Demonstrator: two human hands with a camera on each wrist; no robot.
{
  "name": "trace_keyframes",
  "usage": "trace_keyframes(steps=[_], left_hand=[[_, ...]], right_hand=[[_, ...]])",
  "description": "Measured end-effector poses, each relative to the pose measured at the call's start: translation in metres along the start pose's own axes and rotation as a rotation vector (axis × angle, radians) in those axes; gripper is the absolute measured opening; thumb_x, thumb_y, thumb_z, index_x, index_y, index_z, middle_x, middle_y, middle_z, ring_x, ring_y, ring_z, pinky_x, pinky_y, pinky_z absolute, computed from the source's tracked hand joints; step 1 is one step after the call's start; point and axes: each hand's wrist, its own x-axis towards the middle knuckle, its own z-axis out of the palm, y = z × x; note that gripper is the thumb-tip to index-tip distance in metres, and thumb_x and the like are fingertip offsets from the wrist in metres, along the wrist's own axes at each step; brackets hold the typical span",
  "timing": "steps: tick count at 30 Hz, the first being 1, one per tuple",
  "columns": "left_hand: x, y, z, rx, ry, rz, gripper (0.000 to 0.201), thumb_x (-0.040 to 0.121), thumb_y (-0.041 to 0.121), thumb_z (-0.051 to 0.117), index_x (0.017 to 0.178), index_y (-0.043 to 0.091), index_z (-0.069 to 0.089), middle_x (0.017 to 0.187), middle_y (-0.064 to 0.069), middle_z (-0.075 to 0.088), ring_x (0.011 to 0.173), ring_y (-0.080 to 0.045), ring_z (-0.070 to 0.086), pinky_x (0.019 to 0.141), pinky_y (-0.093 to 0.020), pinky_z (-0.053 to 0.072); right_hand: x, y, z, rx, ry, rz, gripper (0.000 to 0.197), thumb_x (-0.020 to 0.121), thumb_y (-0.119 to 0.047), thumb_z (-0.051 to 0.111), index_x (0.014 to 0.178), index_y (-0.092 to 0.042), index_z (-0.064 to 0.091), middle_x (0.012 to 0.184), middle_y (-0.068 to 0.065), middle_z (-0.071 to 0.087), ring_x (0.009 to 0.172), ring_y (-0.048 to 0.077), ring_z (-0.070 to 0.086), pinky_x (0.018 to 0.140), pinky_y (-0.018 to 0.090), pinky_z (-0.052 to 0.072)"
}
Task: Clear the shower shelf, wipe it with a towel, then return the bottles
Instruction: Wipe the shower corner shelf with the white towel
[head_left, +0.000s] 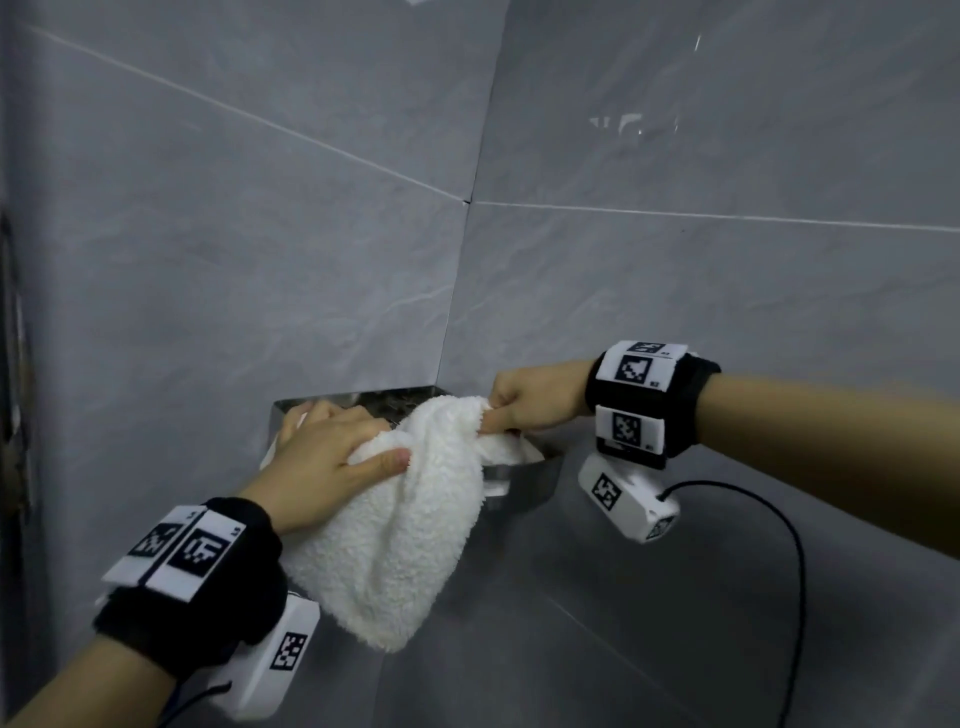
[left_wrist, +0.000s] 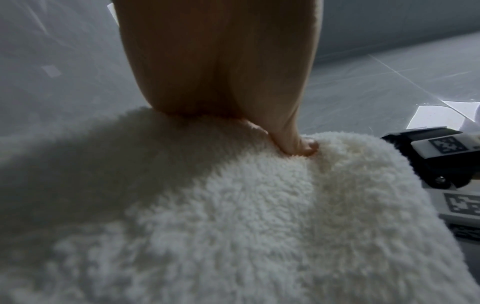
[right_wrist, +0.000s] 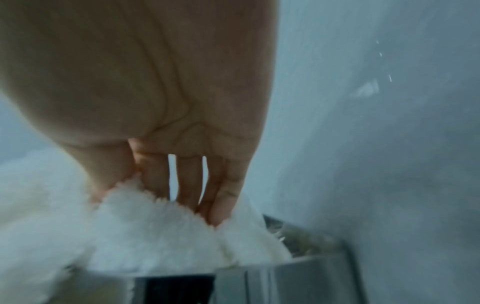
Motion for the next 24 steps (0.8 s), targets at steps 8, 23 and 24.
trace_keyframes(steps=[8, 23, 24], left_hand=[[-0.002, -0.003, -0.003, 0.014, -0.037, 0.023, 0.076, 0.051, 0.095, 0.013, 0.089, 0.042, 0.052, 0.084, 0.023, 0.047, 0.096, -0.009, 0.034, 0.106, -0.039, 0.012], [-0.007, 0.011, -0.003, 0.196, 0.008, -0.045, 0.08, 0.055, 0.077, 0.023, 0.098, 0.02, 0.061, 0.111, -0.002, 0.058, 0.108, -0.028, 0.045, 0.103, -0.042, 0.021], [-0.008, 0.011, -0.003, 0.206, 0.018, -0.035, 0.077, 0.058, 0.078, 0.027, 0.097, 0.02, 0.061, 0.111, -0.002, 0.058, 0.108, -0.028, 0.045, 0.103, -0.043, 0.022]], right_hand=[[-0.019, -0.011, 0.0, -0.219, -0.065, 0.061, 0.047, 0.098, -0.039, 0.04, 0.075, -0.002, 0.058, 0.075, 0.011, 0.059, 0.069, 0.022, 0.052, 0.07, 0.031, 0.045], [-0.023, -0.073, 0.104, 0.33, 0.726, 0.098, 0.067, 0.069, -0.061, 0.065, 0.122, -0.025, 0.043, 0.133, 0.006, 0.037, 0.125, 0.029, 0.032, 0.107, 0.048, 0.03], [-0.02, -0.065, 0.105, 0.346, 0.748, 0.06, 0.063, 0.07, -0.052, 0.07, 0.119, -0.022, 0.045, 0.13, 0.007, 0.038, 0.123, 0.028, 0.035, 0.107, 0.046, 0.032]])
